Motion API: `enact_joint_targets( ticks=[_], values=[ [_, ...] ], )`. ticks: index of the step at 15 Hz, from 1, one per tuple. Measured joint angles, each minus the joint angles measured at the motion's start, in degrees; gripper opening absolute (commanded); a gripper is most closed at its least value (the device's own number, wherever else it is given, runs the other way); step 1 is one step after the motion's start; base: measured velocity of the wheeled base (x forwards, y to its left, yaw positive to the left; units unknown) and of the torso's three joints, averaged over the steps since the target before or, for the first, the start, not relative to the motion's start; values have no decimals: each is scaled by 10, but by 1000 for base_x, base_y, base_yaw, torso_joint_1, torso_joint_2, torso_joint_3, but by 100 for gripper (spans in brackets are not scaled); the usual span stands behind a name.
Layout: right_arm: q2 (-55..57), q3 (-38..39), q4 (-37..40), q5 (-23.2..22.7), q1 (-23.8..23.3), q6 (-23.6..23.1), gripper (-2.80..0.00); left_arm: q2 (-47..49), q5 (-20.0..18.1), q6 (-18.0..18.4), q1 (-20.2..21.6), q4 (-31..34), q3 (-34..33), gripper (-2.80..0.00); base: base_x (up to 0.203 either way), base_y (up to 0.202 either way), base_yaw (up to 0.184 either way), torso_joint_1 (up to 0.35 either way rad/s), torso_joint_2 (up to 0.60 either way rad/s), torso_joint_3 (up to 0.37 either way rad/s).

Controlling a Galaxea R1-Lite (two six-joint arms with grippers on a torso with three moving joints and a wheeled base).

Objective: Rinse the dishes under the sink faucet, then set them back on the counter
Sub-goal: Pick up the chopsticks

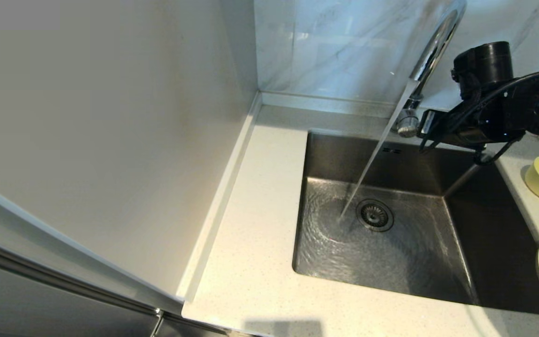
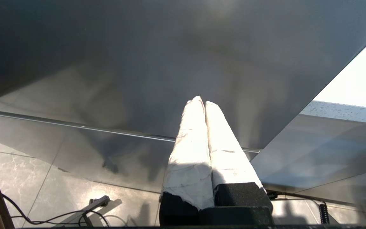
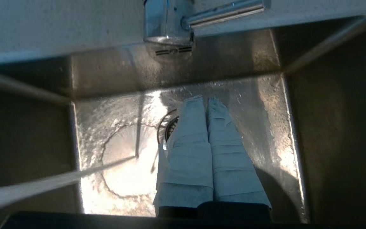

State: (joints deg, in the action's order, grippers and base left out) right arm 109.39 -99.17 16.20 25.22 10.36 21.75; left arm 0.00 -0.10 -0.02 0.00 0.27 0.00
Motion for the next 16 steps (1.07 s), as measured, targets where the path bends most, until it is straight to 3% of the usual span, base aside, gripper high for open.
enact_joint_targets(
  ticks=[16],
  values=[
    [102,-115,-1,-2,-63,32,-280,0,0,0,0,0,0,-280,0,0,0,0,0,0]
  ],
)
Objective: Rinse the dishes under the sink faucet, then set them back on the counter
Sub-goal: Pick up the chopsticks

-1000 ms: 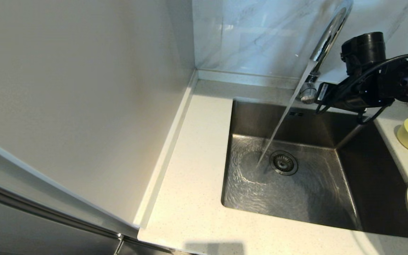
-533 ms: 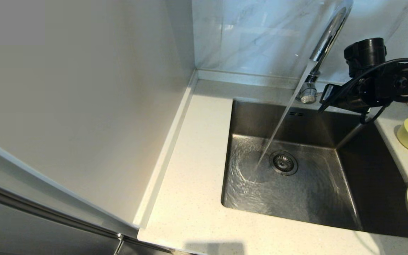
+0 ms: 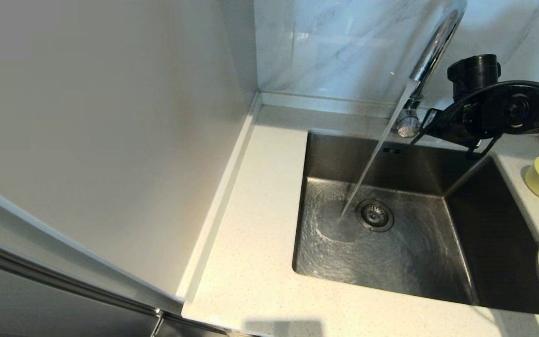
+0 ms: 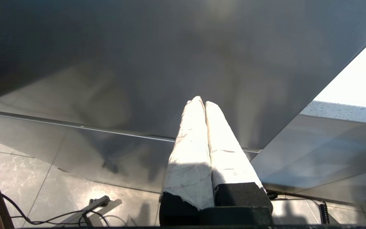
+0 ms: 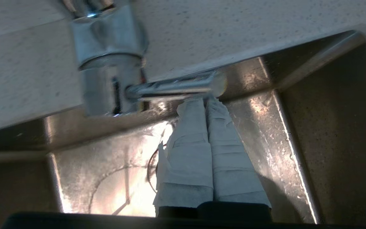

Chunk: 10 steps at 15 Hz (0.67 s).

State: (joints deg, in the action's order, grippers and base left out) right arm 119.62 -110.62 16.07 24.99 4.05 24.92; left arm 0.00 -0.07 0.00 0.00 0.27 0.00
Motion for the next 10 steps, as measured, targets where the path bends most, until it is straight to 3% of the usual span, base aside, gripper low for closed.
enact_joint_targets(
  ticks=[7,10],
  values=[
    [-44,54,25,-4,-19,-11,-280,0,0,0,0,0,0,-280,0,0,0,0,0,0],
    [-115,115,138,-39,-59,-79,-280,0,0,0,0,0,0,-280,0,0,0,0,0,0]
  ],
)
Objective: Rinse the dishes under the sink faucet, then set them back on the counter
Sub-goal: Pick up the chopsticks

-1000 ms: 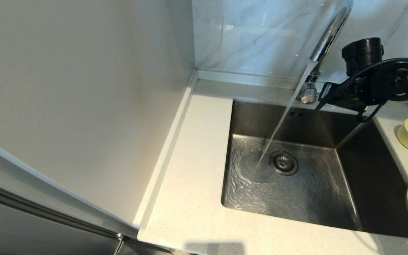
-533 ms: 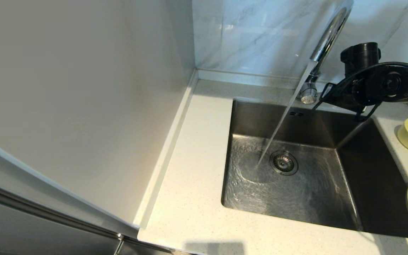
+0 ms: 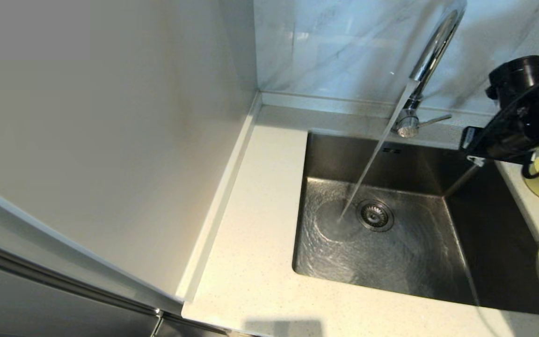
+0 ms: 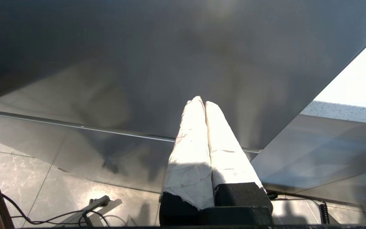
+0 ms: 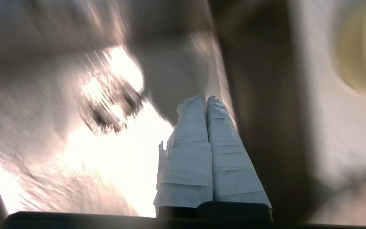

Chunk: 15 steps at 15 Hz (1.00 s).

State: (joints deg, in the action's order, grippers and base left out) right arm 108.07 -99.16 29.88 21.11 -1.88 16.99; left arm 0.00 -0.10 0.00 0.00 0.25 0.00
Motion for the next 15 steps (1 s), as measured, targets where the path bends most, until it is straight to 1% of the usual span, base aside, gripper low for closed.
enact_joint_targets(
  ticks=[1,3,4,6,7,9,10,11,12,13,14,15],
  values=[
    [-27,23,45,-29,-29,-40,-280,0,0,0,0,0,0,-280,0,0,0,0,0,0],
    [-85,70,114,-96,-107,-126,-280,0,0,0,0,0,0,-280,0,0,0,0,0,0],
    [-111,90,128,-133,-151,-167,-280,0,0,0,0,0,0,-280,0,0,0,0,0,0],
    [-160,122,152,-212,-254,-261,-280,0,0,0,0,0,0,-280,0,0,0,0,0,0],
    [-178,131,164,-240,-304,-299,-280,0,0,0,0,0,0,-280,0,0,0,0,0,0],
    [-200,149,186,-279,-390,-365,-280,0,0,0,0,0,0,-280,0,0,0,0,0,0],
    [-206,161,195,-303,-420,-396,-280,0,0,0,0,0,0,-280,0,0,0,0,0,0],
    [-211,174,202,-329,-439,-420,-280,0,0,0,0,0,0,-280,0,0,0,0,0,0],
    [-216,188,202,-340,-450,-426,-280,0,0,0,0,0,0,-280,0,0,0,0,0,0],
    [-220,202,202,-342,-456,-427,-280,0,0,0,0,0,0,-280,0,0,0,0,0,0],
    [-223,215,200,-344,-464,-427,0,0,0,0,0,0,0,-280,0,0,0,0,0,0],
    [-223,224,200,-349,-469,-427,0,0,0,0,0,0,0,-280,0,0,0,0,0,0]
  ],
)
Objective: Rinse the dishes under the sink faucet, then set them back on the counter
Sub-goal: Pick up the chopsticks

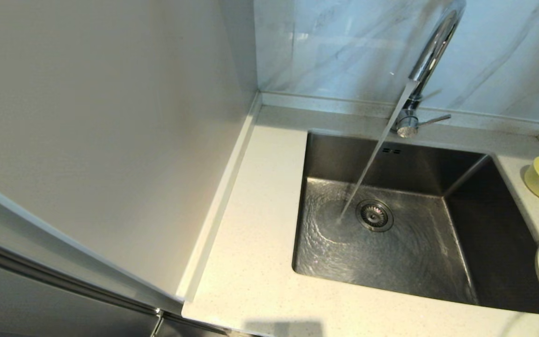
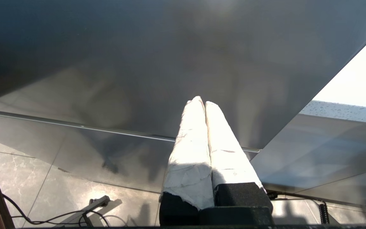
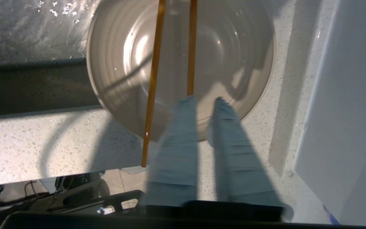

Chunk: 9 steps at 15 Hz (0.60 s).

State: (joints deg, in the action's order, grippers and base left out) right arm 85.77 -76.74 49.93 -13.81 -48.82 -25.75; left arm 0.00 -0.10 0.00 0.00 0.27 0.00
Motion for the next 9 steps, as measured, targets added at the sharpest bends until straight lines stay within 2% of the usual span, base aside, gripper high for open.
enact_joint_targets(
  ticks=[4,9],
  values=[
    [1,39,-4,-22,-14,-4,0,0,0,0,0,0,0,-280,0,0,0,0,0,0],
    [16,68,-27,-22,-14,-7,0,0,0,0,0,0,0,-280,0,0,0,0,0,0]
  ],
)
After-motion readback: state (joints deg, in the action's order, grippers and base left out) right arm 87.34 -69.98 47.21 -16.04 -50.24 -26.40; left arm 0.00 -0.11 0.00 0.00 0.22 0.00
